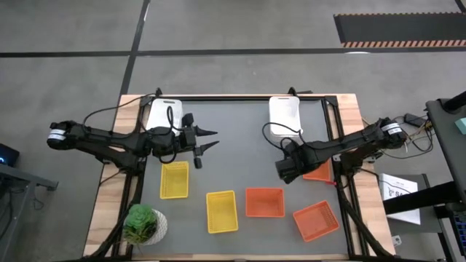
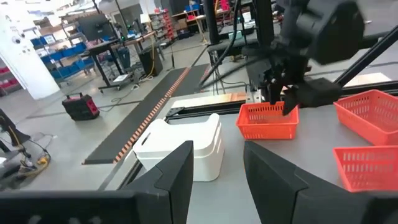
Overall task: Stack baskets by color
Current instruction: Stack the top orange bin on top of the middle orange bin
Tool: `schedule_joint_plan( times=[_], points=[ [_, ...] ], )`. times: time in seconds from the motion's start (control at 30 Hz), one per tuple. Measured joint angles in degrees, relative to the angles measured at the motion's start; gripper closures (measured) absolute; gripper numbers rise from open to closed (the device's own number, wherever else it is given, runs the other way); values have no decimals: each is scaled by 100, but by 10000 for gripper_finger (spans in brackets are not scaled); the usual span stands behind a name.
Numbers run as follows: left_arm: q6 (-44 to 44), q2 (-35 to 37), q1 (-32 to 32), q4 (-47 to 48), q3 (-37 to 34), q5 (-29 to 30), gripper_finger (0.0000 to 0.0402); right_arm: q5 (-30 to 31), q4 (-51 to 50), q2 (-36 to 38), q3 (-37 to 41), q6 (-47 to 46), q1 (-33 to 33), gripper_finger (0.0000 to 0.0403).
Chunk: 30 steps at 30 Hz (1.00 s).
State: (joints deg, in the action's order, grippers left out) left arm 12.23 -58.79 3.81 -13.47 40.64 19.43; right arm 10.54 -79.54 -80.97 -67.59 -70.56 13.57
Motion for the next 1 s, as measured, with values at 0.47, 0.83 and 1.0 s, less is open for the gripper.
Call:
schedule_joint_plan(
  times=[0.47, 0.83, 1.0],
  points=[
    [192, 20, -2, -4, 2, 55, 276, 135, 758, 13, 1492, -1009, -23, 231],
    [227, 20, -4, -5, 4, 55, 276, 303, 1371, 11, 1996, -1541, -23, 279],
    [353, 21, -4, -7, 4, 55, 276, 313, 1626, 11, 2050, -1550, -23, 324]
  ],
)
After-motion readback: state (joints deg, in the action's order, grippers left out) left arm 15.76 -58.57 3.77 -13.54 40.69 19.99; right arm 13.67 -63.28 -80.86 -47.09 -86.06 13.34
